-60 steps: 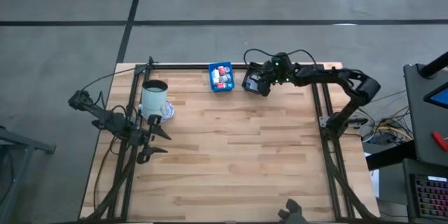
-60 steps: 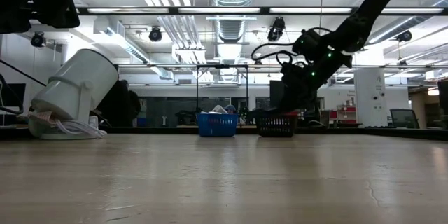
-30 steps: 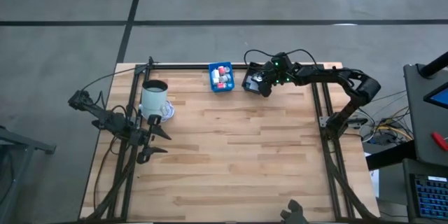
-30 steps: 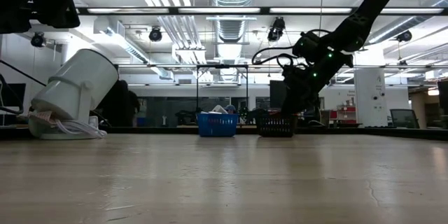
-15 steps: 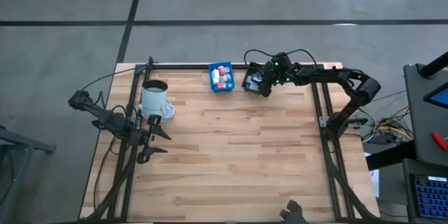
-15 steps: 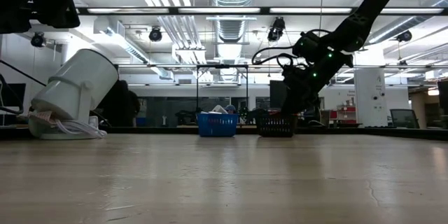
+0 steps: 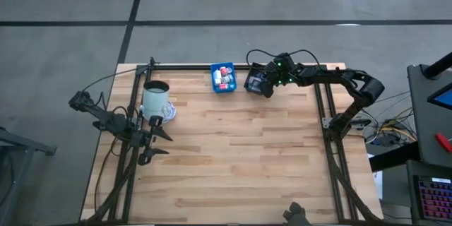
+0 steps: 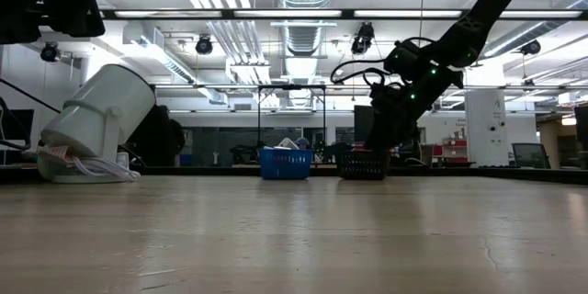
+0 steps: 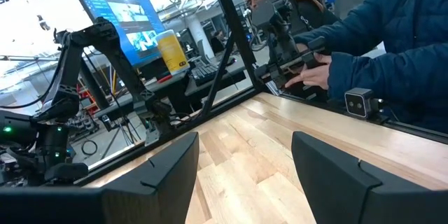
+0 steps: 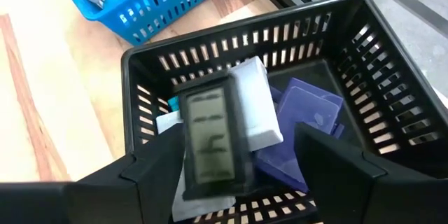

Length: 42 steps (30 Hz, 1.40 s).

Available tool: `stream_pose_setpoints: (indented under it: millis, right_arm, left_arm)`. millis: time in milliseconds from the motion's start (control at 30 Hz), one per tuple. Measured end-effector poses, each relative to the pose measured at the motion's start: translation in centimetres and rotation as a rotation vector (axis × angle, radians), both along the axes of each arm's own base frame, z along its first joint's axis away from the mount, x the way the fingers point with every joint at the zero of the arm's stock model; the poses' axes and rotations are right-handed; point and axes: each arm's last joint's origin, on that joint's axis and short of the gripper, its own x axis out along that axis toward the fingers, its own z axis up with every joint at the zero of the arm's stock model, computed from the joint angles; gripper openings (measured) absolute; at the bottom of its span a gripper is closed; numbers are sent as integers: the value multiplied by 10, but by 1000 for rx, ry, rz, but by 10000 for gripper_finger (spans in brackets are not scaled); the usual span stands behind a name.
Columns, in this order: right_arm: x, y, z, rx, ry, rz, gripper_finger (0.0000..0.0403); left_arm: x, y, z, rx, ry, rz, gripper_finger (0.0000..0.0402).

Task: Pick & Place Office items
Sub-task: Put the black digital clock into the black basket, then return to Home Position

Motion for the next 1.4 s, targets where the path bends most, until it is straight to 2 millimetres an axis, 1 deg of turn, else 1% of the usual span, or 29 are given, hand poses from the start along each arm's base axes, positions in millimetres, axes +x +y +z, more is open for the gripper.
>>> stream_pose_setpoints:
  millis: [467,600,767,1000,1200,1400]
  right_arm:
    - [0,0,0,-1,-3,-2,265]
    - [-1,1,6,-10,-21,4,265]
    - [-1,5,18,24,-101,55,263]
    - [-4,13,42,-8,-185,105,267]
    - [-3,28,66,-69,-245,148,270]
    - [0,48,85,-129,-277,144,276]
  left_arm:
    - [0,0,0,0,0,0,234]
    - [0,0,0,0,0,0,234]
    - [0,0,0,0,1,0,234]
    - [0,0,0,0,0,-1,234]
    - [0,0,0,0,1,0,234]
    - [0,0,0,0,0,0,234]
